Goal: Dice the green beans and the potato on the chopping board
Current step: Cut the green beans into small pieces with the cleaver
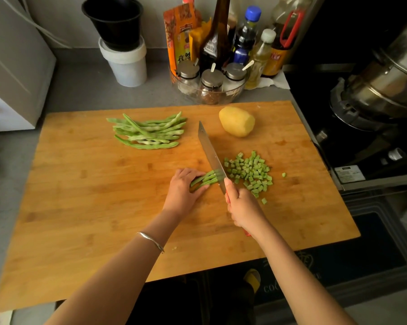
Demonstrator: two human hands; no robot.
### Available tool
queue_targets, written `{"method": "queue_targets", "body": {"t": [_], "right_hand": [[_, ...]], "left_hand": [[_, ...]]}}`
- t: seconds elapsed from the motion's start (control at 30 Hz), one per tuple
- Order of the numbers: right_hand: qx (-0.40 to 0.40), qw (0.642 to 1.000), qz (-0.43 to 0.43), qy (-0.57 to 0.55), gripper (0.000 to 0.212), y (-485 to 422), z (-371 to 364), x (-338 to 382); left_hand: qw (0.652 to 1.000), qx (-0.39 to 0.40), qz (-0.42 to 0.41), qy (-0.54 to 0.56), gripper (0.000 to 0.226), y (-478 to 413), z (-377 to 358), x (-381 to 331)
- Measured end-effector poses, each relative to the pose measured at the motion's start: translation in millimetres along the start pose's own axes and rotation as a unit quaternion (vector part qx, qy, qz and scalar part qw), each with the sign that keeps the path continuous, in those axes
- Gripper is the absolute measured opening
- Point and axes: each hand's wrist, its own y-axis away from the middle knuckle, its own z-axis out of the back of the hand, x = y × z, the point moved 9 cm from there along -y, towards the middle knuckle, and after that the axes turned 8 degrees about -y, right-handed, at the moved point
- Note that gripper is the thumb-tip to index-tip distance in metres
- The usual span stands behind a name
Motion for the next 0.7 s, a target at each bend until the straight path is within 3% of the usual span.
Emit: {"method": "queue_targets", "body": {"t": [0.17,0.7], "right_hand": [[-0.036,0.999,0.008,-0.011,0.058,9,26,-19],[0.006,0.999,0.007,-0.041,0.057,19,3,-15]], "left_hand": [[1.000,0.013,-0.006,-0.018,0.033,-3,-2,-2],[1.000,-0.005,-0.008,-0.011,0.030,-6,-3,-3]]}}
